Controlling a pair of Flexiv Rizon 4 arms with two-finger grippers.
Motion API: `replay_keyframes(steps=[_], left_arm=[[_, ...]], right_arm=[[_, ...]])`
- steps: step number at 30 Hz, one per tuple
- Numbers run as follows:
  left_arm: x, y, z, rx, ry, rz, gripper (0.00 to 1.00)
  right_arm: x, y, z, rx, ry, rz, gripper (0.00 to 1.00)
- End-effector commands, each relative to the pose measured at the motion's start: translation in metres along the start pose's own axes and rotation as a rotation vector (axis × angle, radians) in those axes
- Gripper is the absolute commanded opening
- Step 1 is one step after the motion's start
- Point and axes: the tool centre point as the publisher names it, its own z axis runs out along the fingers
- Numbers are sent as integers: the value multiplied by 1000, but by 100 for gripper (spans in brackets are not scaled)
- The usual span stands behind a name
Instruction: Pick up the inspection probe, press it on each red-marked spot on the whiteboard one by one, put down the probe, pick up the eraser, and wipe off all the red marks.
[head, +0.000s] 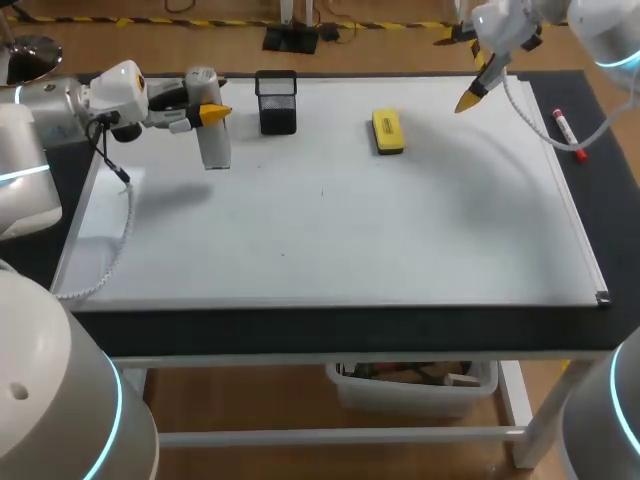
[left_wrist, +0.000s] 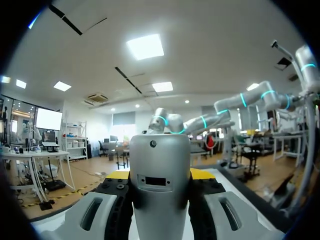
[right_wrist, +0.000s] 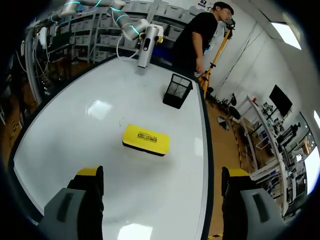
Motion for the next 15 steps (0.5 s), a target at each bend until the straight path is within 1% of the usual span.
replay_keyframes(steps=[1,8,15], left_arm=[[-25,-15,9,-17,61,6,0],[-61,-36,29,-18,128,44,0],[-97,-46,55,-5,200,47,0]], right_arm=[[1,0,-2,4,2,-1,100],[1,0,-2,4,2,-1,100],[1,0,-2,4,2,-1,100]])
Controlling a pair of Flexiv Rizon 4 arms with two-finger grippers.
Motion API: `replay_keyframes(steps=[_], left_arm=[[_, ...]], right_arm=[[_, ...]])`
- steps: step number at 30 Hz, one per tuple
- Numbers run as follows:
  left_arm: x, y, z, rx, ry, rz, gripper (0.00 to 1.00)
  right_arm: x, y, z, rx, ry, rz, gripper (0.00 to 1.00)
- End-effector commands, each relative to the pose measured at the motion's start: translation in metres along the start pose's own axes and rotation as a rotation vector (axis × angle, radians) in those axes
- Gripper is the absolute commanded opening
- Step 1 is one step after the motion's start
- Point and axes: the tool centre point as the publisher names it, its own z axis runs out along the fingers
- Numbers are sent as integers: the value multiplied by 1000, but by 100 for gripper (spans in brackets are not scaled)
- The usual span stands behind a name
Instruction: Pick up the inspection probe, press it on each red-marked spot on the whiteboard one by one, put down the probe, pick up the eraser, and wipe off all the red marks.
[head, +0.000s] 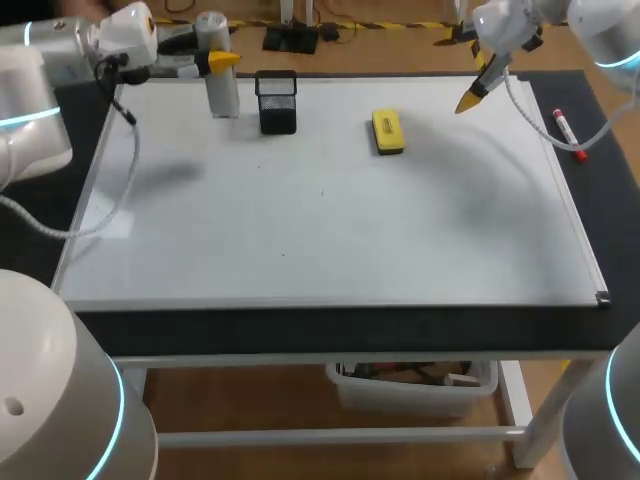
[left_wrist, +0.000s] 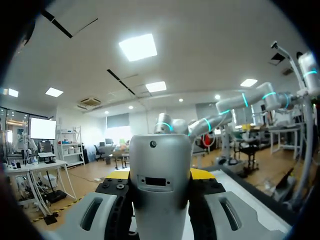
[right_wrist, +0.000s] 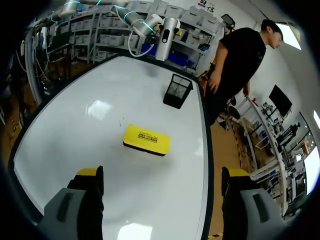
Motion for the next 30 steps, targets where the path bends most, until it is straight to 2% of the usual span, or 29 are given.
replay_keyframes(steps=[1,7,15,23,30], left_arm=[[-41,2,17,5,147,-4,0],[-65,1,34,19,177,1,0],[-88,9,57,31,223,-9,0],[-98,21,80,32,246,-20,0],[-96,33,85,39,220,-29,0]], right_arm=[[0,0,-1,3,4,-1,100],[0,0,-1,3,4,-1,100],[0,0,-1,3,4,-1,100],[0,0,-1,3,4,-1,100],[0,0,-1,3,4,-1,100]])
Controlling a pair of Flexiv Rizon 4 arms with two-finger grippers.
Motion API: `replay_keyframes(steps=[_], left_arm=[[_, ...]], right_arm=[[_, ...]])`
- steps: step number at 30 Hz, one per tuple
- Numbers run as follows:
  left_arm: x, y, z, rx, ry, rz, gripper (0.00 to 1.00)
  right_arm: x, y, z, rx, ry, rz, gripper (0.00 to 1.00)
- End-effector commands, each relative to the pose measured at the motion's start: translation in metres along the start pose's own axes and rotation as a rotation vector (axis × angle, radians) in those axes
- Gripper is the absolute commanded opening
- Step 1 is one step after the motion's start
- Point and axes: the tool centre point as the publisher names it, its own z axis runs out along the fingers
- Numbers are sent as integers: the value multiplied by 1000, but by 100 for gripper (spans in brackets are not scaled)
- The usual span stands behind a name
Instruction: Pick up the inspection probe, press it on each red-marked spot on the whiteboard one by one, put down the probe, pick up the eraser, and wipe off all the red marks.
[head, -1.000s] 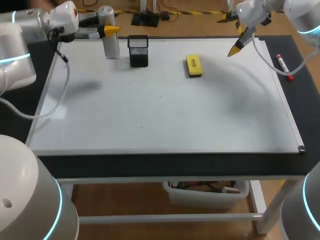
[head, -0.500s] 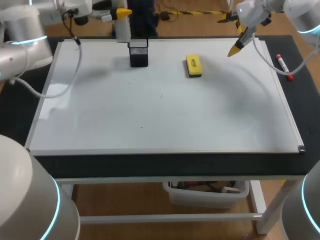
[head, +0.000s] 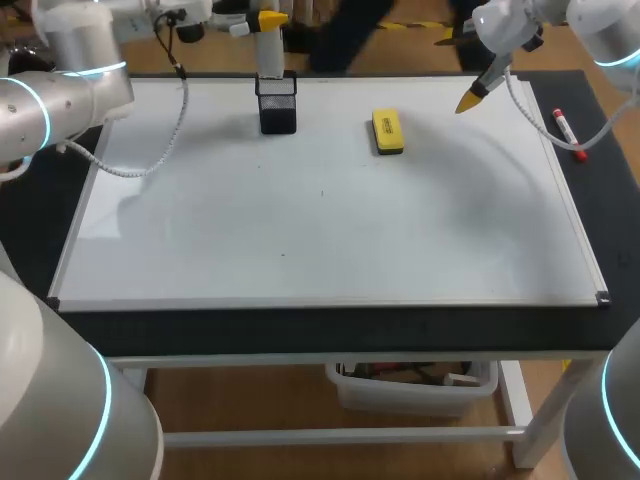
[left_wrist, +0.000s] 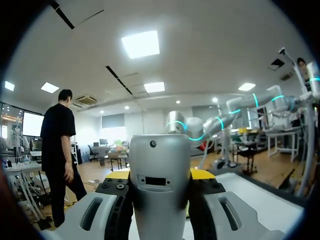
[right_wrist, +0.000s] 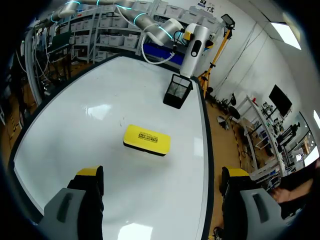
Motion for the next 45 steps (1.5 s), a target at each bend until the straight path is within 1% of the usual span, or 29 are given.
replay_keyframes(steps=[1,6,19,22,24,36,45], left_arm=[[-6,10,1,18,158,-2,0],[-6,20,1,22,159,-9,0],[-9,35,0,24,129,1,0],[-9,42,0,23,123,1,0],[-9,46,1,6,115,5,0],[-9,72,0,13,85,-11,0],[-9,85,0,23,79,-22,0]], right_arm=[[-1,0,-1,3,4,-2,100],[-1,0,-1,3,4,-2,100],[-1,0,-1,3,4,-2,100],[-1,0,-1,3,4,-2,100],[-1,0,-1,3,4,-2,100],[-1,0,-1,3,4,-2,100],[-1,0,-1,3,4,-2,100]])
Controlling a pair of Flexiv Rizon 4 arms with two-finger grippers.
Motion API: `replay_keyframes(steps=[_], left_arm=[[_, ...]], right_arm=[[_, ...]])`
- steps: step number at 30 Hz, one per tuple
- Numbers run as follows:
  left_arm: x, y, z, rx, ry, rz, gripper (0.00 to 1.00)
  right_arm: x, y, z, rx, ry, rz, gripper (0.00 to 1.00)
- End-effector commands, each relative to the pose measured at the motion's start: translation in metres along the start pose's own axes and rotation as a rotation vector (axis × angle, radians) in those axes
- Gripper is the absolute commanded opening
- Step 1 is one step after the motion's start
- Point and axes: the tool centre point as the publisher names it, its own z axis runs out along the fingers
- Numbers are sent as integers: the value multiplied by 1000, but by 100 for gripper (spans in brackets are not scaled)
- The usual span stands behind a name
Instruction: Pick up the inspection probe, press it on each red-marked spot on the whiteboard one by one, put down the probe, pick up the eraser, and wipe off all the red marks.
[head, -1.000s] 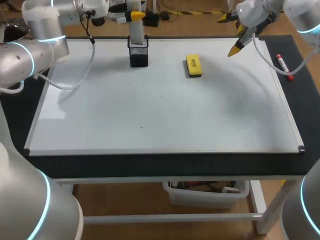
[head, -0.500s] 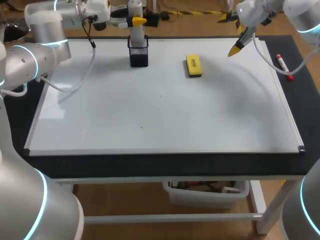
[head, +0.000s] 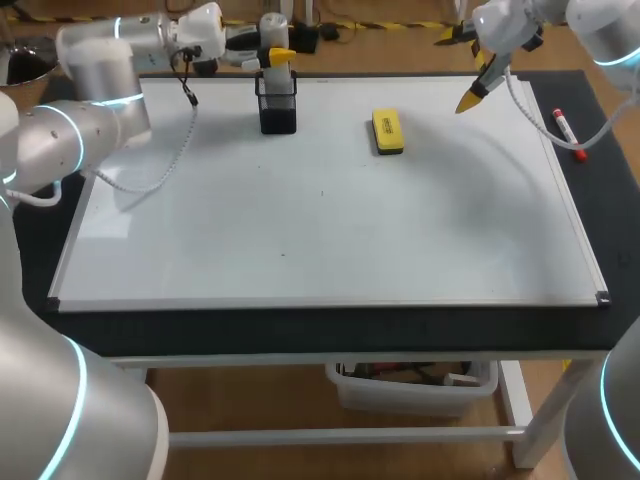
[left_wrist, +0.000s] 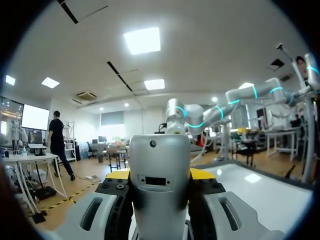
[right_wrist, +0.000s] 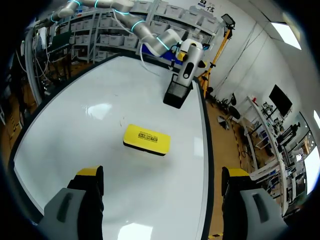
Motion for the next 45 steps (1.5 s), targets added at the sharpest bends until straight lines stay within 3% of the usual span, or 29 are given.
replay_keyframes(steps=[1,24,25,26,27,28,29,35,45], left_arm=[[-8,9,-1,23,83,-2,0],[-10,38,-9,71,70,-27,0],[-10,38,-9,73,69,-28,3],[-10,38,-9,73,69,-28,40],[-10,38,-9,71,70,-28,47],[-10,37,-9,69,70,-29,69],[-10,37,-9,64,71,-32,98],[-8,30,-16,36,47,-36,100],[6,13,-44,-186,-143,-55,100]], right_arm=[[0,0,-1,2,3,-1,100],[0,0,-1,2,3,-1,100],[0,0,-1,2,3,-1,100],[0,0,-1,2,3,-1,100],[0,0,-1,2,3,-1,100],[0,0,-1,2,3,-1,100],[0,0,-1,2,3,-1,100],[0,0,-1,2,3,-1,100],[0,0,-1,2,3,-1,100]])
